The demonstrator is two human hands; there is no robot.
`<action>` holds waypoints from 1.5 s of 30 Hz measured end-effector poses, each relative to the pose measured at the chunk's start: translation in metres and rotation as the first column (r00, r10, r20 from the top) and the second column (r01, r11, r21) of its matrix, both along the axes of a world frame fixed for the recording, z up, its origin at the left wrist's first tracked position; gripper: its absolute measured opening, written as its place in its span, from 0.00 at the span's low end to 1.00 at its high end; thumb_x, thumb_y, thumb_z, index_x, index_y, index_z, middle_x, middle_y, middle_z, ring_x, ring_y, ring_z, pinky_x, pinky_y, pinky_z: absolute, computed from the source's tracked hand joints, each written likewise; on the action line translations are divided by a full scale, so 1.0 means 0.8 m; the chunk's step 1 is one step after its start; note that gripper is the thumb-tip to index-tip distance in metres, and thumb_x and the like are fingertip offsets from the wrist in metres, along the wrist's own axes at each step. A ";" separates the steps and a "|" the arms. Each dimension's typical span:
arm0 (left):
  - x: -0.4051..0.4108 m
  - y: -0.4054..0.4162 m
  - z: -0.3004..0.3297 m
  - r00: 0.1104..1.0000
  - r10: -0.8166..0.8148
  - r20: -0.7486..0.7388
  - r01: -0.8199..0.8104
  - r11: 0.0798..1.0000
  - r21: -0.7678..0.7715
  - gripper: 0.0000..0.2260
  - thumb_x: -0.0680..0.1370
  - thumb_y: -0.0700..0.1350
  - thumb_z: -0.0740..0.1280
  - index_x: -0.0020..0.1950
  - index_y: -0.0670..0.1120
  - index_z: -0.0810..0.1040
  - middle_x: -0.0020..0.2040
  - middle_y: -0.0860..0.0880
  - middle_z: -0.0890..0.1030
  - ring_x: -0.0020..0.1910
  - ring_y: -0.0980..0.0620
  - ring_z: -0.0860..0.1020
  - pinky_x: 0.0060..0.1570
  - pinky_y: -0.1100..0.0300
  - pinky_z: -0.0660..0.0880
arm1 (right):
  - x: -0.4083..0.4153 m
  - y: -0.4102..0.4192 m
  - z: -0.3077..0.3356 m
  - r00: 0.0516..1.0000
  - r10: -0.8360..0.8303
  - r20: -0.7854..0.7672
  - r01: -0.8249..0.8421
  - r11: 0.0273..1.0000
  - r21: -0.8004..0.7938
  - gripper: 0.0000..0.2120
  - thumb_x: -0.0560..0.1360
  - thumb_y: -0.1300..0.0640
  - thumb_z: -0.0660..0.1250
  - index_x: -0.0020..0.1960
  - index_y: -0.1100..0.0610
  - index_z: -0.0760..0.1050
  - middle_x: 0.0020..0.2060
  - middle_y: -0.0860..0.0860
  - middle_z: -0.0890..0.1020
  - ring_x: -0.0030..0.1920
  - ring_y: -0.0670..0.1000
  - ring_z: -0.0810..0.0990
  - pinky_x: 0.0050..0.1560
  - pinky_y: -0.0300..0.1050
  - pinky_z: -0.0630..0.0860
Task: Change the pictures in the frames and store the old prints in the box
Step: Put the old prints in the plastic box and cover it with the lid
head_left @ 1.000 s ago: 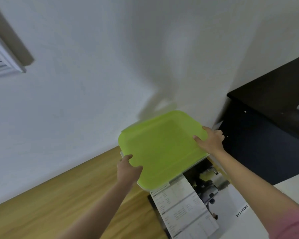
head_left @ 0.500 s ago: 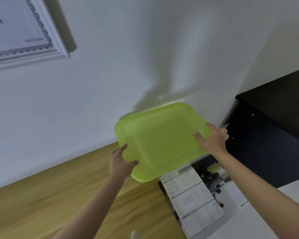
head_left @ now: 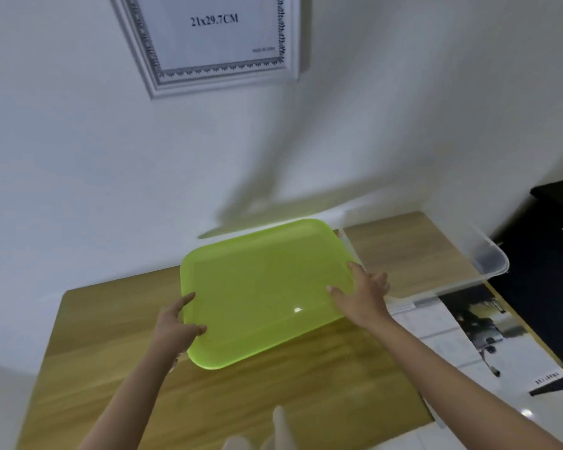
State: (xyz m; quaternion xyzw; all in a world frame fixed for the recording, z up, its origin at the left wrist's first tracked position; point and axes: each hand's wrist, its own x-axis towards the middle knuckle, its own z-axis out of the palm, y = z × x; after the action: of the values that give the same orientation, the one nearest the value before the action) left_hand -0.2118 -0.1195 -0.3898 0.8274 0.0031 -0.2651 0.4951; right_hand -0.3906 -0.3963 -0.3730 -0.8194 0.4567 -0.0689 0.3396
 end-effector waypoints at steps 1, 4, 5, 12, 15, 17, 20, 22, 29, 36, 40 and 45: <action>0.006 0.017 -0.001 1.000 0.005 0.003 -0.005 1.000 0.014 0.34 0.66 0.26 0.71 0.67 0.51 0.72 0.64 0.40 0.72 0.61 0.41 0.73 0.54 0.54 0.71 | 0.010 0.017 -0.008 1.000 0.016 -0.012 -0.015 1.000 0.027 0.34 0.71 0.47 0.71 0.72 0.53 0.62 0.63 0.62 0.61 0.65 0.62 0.59 0.65 0.50 0.63; 0.027 0.057 -0.011 1.000 0.012 -0.011 -0.011 0.999 0.049 0.33 0.67 0.25 0.70 0.68 0.47 0.72 0.66 0.39 0.70 0.63 0.40 0.72 0.54 0.53 0.70 | 0.033 0.059 -0.027 0.999 0.022 -0.037 -0.019 0.997 0.073 0.35 0.71 0.46 0.70 0.73 0.53 0.62 0.64 0.63 0.61 0.67 0.64 0.58 0.67 0.51 0.62; 0.034 0.067 -0.015 1.000 0.011 -0.022 -0.009 0.998 0.054 0.33 0.67 0.25 0.70 0.68 0.46 0.72 0.67 0.39 0.70 0.63 0.40 0.72 0.56 0.52 0.71 | 0.040 0.069 -0.036 0.999 0.018 -0.036 -0.015 0.996 0.087 0.35 0.71 0.46 0.70 0.73 0.53 0.62 0.64 0.62 0.61 0.67 0.64 0.58 0.67 0.51 0.63; 0.092 0.110 -0.097 0.998 -0.042 -0.041 0.047 0.993 0.105 0.37 0.62 0.28 0.72 0.66 0.54 0.72 0.64 0.41 0.71 0.60 0.39 0.74 0.59 0.41 0.74 | 0.067 0.112 -0.075 0.994 0.001 -0.113 0.011 0.994 0.111 0.37 0.70 0.44 0.71 0.73 0.52 0.61 0.64 0.60 0.62 0.66 0.62 0.62 0.65 0.49 0.65; 0.091 0.109 -0.107 0.993 -0.121 0.010 0.118 0.977 0.175 0.37 0.61 0.31 0.73 0.67 0.52 0.71 0.65 0.42 0.71 0.60 0.40 0.73 0.60 0.42 0.73 | 0.064 0.117 -0.088 0.991 0.007 -0.134 0.006 0.995 0.097 0.37 0.70 0.45 0.71 0.74 0.52 0.60 0.63 0.60 0.62 0.65 0.62 0.63 0.66 0.49 0.64; 0.079 0.104 -0.088 0.986 -0.156 0.057 0.138 0.960 0.243 0.36 0.63 0.31 0.73 0.69 0.50 0.70 0.65 0.44 0.69 0.62 0.41 0.71 0.62 0.45 0.71 | 0.063 0.117 -0.094 0.991 0.011 -0.133 0.002 0.996 0.093 0.37 0.70 0.45 0.71 0.74 0.52 0.60 0.63 0.59 0.62 0.64 0.62 0.63 0.66 0.49 0.65; 0.071 0.098 -0.076 0.983 -0.161 0.087 0.132 0.954 0.269 0.35 0.65 0.31 0.71 0.70 0.49 0.69 0.66 0.44 0.68 0.63 0.41 0.69 0.63 0.47 0.70 | 0.059 0.116 -0.100 0.993 0.027 -0.112 -0.018 0.996 0.083 0.36 0.70 0.45 0.71 0.73 0.52 0.61 0.62 0.59 0.64 0.64 0.61 0.64 0.66 0.48 0.65; 0.062 0.095 -0.073 0.979 -0.160 0.128 0.117 0.948 0.295 0.32 0.67 0.35 0.71 0.70 0.47 0.68 0.68 0.42 0.67 0.65 0.41 0.68 0.65 0.46 0.68 | 0.053 0.115 -0.100 0.994 0.045 -0.098 -0.037 0.996 0.078 0.35 0.71 0.45 0.70 0.73 0.54 0.61 0.62 0.59 0.66 0.65 0.61 0.64 0.66 0.47 0.64; -0.024 0.039 -0.036 0.934 -0.069 0.351 -0.030 0.963 0.268 0.24 0.73 0.40 0.67 0.69 0.44 0.69 0.71 0.41 0.63 0.69 0.38 0.61 0.65 0.43 0.63 | -0.016 0.119 -0.077 0.987 0.062 0.146 -0.068 0.997 0.033 0.25 0.75 0.52 0.67 0.70 0.56 0.67 0.60 0.54 0.68 0.65 0.52 0.64 0.61 0.39 0.62; -0.172 -0.098 -0.038 0.924 -0.229 0.306 0.202 0.972 0.117 0.21 0.74 0.38 0.67 0.66 0.43 0.71 0.63 0.42 0.71 0.61 0.44 0.72 0.57 0.52 0.70 | -0.165 0.075 -0.075 0.864 -0.340 0.372 0.362 0.932 0.010 0.21 0.75 0.59 0.67 0.67 0.57 0.68 0.57 0.48 0.69 0.62 0.53 0.70 0.59 0.48 0.72; -0.257 -0.178 -0.046 0.925 -0.355 0.137 0.349 0.935 0.070 0.21 0.73 0.40 0.66 0.66 0.44 0.71 0.63 0.44 0.73 0.57 0.49 0.75 0.56 0.54 0.73 | -0.236 0.036 -0.089 0.719 -0.621 0.313 0.640 0.767 0.050 0.26 0.73 0.61 0.68 0.69 0.60 0.65 0.61 0.59 0.71 0.63 0.59 0.67 0.58 0.58 0.73; -0.339 -0.259 -0.056 0.894 -0.447 -0.003 0.446 0.891 0.084 0.22 0.73 0.41 0.65 0.68 0.45 0.68 0.62 0.48 0.72 0.54 0.54 0.73 0.51 0.59 0.73 | -0.303 -0.028 -0.105 0.575 -0.807 0.133 0.762 0.588 0.271 0.34 0.73 0.58 0.69 0.74 0.59 0.56 0.67 0.65 0.63 0.65 0.65 0.66 0.60 0.59 0.71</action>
State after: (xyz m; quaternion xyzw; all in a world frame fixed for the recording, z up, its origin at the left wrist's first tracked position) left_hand -0.4829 -0.3264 -0.4350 0.8278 -0.1802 -0.3645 0.3866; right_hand -0.6334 -0.4185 -0.4568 -0.4806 0.7323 -0.2696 0.4001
